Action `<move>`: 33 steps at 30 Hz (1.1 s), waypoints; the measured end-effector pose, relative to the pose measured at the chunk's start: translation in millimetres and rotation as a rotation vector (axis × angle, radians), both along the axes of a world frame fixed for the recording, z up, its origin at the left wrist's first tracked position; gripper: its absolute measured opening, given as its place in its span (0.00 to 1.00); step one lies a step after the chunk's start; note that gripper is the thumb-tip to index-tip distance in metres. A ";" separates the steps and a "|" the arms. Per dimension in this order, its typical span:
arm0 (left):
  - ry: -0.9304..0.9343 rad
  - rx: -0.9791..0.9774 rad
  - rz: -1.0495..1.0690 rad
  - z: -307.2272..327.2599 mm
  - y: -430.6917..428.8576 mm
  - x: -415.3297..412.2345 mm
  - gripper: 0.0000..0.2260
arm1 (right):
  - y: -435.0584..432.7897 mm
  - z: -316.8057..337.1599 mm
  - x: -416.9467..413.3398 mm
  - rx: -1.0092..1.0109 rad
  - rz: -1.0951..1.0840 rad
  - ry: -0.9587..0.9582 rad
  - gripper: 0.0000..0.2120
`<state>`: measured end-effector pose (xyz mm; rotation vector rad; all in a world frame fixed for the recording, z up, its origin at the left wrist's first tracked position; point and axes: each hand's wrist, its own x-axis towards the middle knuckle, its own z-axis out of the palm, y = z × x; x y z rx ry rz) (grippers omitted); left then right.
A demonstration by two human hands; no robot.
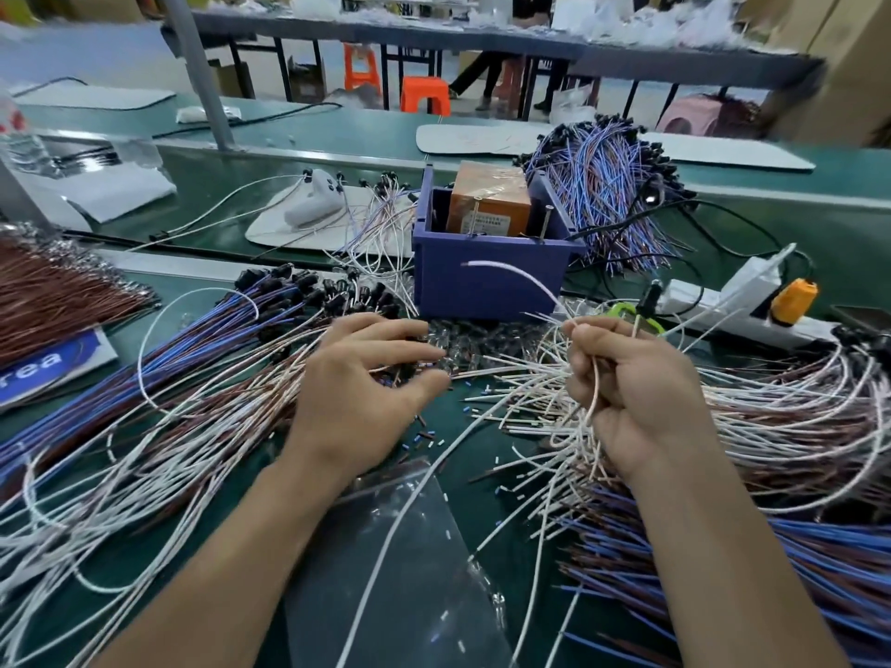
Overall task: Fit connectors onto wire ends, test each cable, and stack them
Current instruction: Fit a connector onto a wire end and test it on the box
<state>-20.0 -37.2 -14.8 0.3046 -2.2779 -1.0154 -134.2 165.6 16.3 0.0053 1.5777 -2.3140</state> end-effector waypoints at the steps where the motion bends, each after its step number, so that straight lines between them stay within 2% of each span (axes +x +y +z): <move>1: -0.043 -0.071 -0.058 1.7 7.7 -0.7 0.12 | -3.0 -1.2 1.3 -0.033 0.014 -0.006 0.11; 3: -0.165 -0.138 -0.196 2.8 21.0 -2.0 0.18 | -5.4 -3.5 1.9 -0.107 0.020 -0.035 0.14; 5: -0.265 -0.189 -0.277 0.4 30.7 -3.2 0.21 | -3.8 -3.5 -0.6 -0.179 -0.006 -0.086 0.15; 8: -0.307 -0.245 -0.300 -4.8 38.1 -5.0 0.16 | 0.3 -2.5 -5.1 -0.268 -0.046 -0.118 0.06; 11: -0.289 -0.174 -0.282 -6.1 37.1 -3.8 0.14 | 0.6 -0.3 -5.2 -0.341 -0.049 -0.135 0.04; 15: -0.273 -0.063 -0.293 -5.0 44.7 -2.1 0.22 | -3.5 1.9 -1.3 -0.423 -0.040 -0.171 0.07; 19: -0.296 -0.019 -0.275 -6.7 48.8 -4.9 0.07 | -5.1 5.5 -0.4 -0.543 -0.021 -0.172 0.02; 21: -0.294 -0.009 -0.267 -7.9 48.9 -5.4 0.02 | -2.9 6.8 -2.8 -0.600 -0.041 -0.173 0.03; 24: -0.283 0.029 -0.248 -7.4 48.5 -6.7 0.03 | 1.1 6.4 -6.2 -0.661 -0.074 -0.194 0.03; 27: -0.319 0.081 -0.273 -6.3 45.7 -7.4 0.08 | 1.5 3.1 -7.1 -0.693 -0.087 -0.245 0.03; 30: -0.362 0.137 -0.319 -5.5 45.7 -8.1 0.04 | -1.2 1.5 -6.5 -0.676 -0.074 -0.279 0.03; 33: -0.313 0.125 -0.237 -7.3 48.6 -8.7 0.03 | -3.1 0.4 -5.8 -0.649 -0.045 -0.316 0.02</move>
